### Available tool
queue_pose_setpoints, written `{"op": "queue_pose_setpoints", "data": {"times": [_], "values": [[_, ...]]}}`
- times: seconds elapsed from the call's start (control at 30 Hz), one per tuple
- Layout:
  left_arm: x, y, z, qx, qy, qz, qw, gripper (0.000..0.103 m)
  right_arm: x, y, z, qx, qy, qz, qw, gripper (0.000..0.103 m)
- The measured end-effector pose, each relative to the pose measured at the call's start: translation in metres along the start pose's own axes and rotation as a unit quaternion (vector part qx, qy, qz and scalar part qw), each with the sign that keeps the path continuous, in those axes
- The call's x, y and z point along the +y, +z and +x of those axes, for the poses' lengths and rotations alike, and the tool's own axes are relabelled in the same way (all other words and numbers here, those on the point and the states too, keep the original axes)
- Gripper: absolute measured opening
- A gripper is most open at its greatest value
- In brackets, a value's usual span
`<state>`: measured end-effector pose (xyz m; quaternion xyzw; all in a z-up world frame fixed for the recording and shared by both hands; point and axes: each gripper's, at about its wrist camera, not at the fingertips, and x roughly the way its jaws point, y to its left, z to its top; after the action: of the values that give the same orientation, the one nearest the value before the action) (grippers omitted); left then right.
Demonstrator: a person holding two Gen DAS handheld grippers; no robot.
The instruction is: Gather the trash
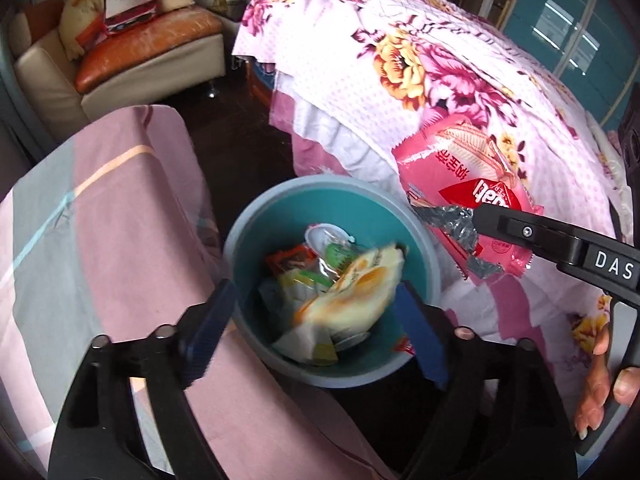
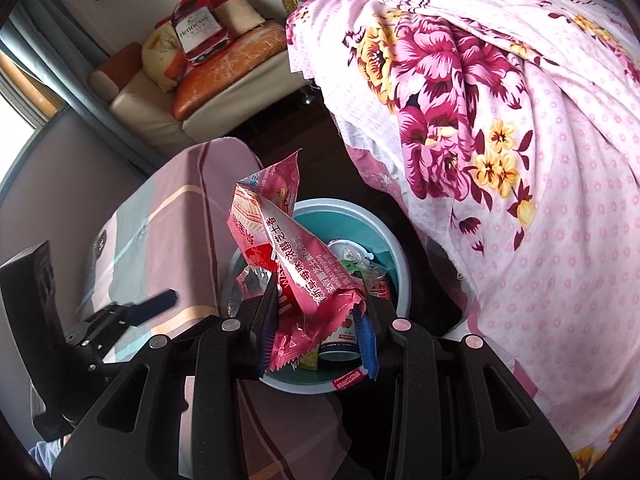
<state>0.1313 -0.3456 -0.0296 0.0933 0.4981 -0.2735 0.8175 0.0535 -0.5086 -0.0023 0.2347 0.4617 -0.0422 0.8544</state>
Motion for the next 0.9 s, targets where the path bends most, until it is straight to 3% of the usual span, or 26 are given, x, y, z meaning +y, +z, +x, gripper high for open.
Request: {"op": "queue_pose_setpoints", "data": {"times": [0.17, 0.27, 0.3, 0.5, 0.9], "values": [[0.012, -0.001, -0.001, 0.005, 0.007, -0.011, 0.9999, 0.091, 0.004, 0.004, 0.012, 0.013, -0.009, -0.008, 1.0, 0.035], [0.019, -0.003, -0.003, 0.007, 0.007, -0.021, 0.9997, 0.091, 0.009, 0.005, 0.015, 0.014, -0.01, -0.009, 1.0, 0.047], [0.021, -0.004, -0.004, 0.008, 0.008, -0.025, 0.9996, 0.091, 0.01, 0.005, 0.016, 0.014, -0.011, -0.009, 1.0, 0.056], [0.031, -0.011, -0.012, 0.007, 0.011, -0.035, 0.9993, 0.092, 0.021, 0.004, 0.02, 0.016, -0.011, -0.014, 1.0, 0.074], [0.041, -0.025, -0.044, -0.009, 0.051, -0.034, 0.9981, 0.094, 0.042, -0.008, 0.006, 0.029, -0.015, -0.027, 0.999, 0.092]]}}
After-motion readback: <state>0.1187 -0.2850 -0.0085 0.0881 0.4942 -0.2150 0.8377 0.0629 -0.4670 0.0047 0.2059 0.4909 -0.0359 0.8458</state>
